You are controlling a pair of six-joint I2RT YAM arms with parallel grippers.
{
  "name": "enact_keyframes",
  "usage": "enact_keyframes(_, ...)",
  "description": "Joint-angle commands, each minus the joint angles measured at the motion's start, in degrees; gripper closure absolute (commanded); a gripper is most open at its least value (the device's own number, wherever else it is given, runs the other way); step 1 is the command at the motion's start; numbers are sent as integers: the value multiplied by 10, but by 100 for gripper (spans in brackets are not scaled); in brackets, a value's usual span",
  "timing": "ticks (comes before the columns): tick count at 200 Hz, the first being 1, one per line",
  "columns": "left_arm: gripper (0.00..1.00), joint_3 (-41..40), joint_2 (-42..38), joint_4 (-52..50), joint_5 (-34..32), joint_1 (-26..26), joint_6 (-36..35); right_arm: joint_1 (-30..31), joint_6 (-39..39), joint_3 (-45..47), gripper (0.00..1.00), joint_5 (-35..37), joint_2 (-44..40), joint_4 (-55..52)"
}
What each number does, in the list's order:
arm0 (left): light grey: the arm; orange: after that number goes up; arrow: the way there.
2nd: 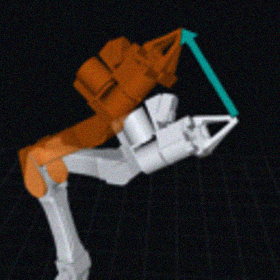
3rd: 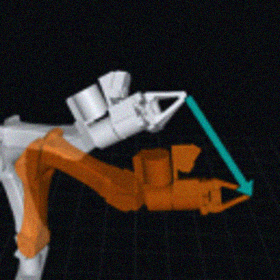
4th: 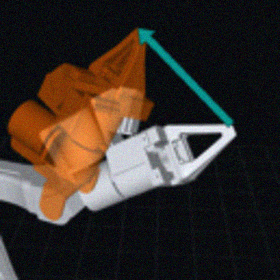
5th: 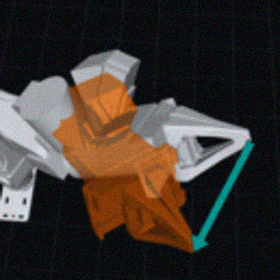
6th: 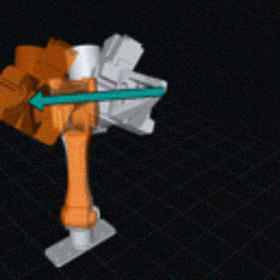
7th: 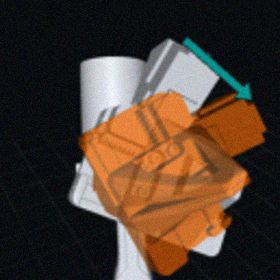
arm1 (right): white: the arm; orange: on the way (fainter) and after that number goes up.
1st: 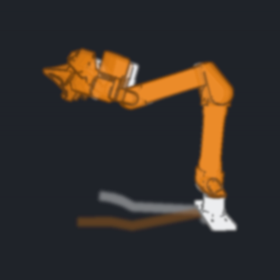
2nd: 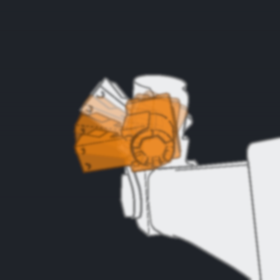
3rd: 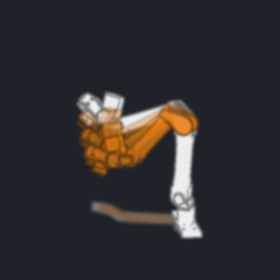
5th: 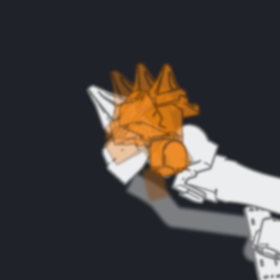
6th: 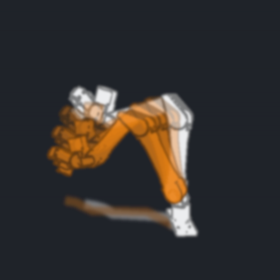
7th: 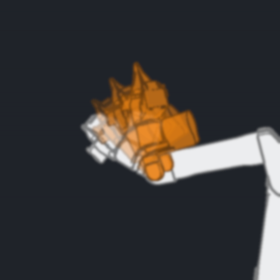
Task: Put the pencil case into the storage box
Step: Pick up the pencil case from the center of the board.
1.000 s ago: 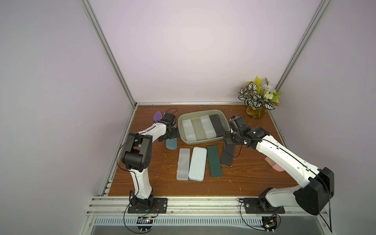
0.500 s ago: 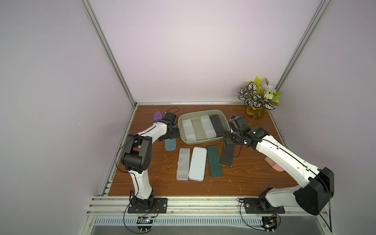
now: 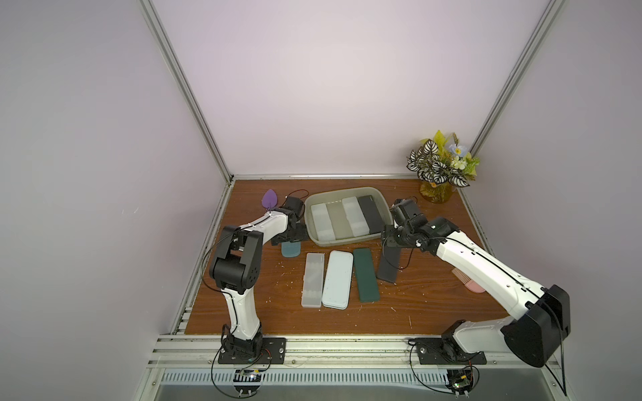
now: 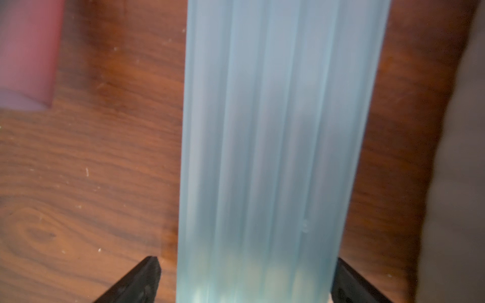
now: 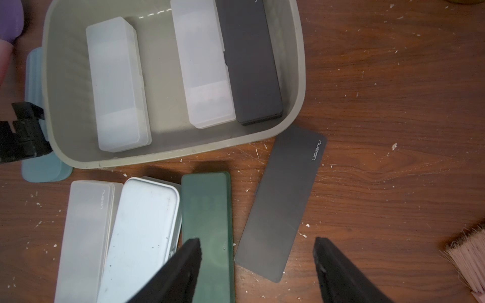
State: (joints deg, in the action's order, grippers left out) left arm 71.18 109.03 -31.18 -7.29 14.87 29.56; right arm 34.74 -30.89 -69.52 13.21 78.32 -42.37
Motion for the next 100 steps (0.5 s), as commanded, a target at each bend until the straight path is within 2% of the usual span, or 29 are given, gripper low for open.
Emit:
enact_keyframes(1, 0, -8, 5, -12, -14, 2, 1, -2, -2, 3, 25, 2, -16, 8)
enact_keyframes(58, 19, -12, 1, -10, -8, 6, -1, -2, -3, 5, 25, 3, -23, 6)
enact_keyframes(100, 26, -37, -33, -12, -9, 6, -3, -2, -4, 2, 26, 3, -32, 1)
